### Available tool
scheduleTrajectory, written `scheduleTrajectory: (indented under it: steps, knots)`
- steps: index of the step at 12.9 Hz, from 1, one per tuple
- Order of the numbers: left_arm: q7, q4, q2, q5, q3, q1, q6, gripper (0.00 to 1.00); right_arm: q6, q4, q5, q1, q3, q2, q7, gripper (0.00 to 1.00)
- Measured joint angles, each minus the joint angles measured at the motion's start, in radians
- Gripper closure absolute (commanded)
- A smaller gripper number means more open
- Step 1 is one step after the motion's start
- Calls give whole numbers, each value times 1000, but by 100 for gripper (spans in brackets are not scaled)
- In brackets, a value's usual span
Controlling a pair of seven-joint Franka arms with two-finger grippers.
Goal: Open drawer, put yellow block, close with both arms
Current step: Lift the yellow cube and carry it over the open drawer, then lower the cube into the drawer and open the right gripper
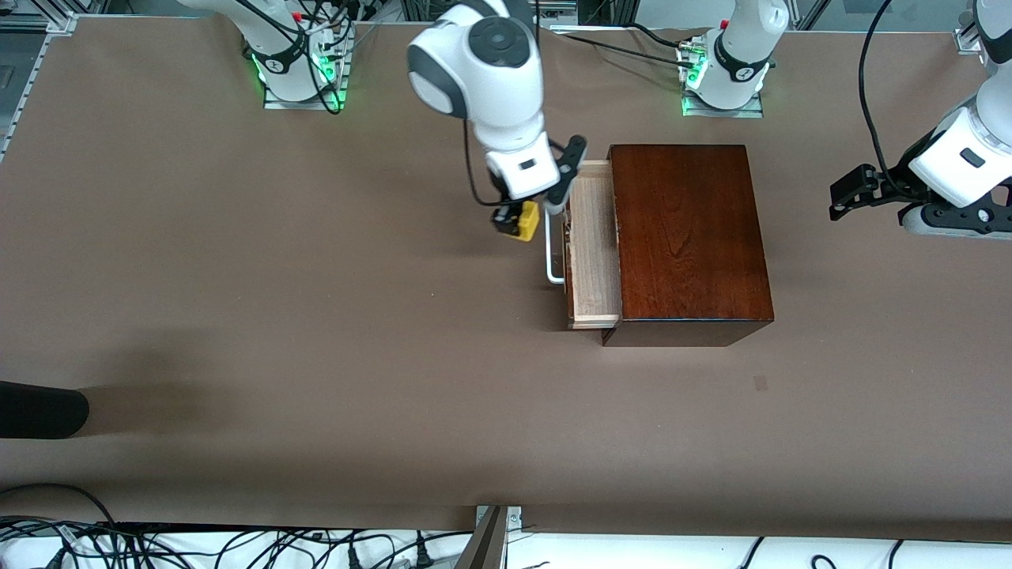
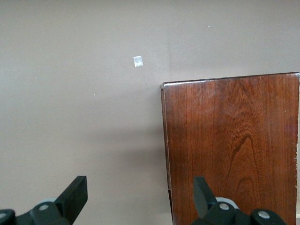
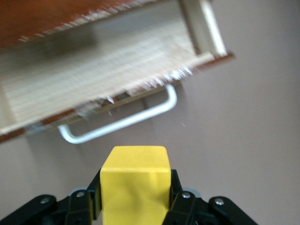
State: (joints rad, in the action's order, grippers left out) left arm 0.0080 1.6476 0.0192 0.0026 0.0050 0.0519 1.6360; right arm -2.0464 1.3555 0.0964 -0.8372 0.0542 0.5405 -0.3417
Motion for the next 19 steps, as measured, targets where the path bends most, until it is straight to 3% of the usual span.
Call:
scheduleTrajectory:
  steps: [5,8,19]
  knots:
    - [0,0,0,0,0,0,0,0,63,-200,49,-89,-2,135,-82,93]
    - [0,0,0,0,0,0,0,0,67,-266,95,-131,-4,197,-93,93]
    - [0,0,0,0,0,0,0,0,-10,-296,105,-156,-5,272,-105,94]
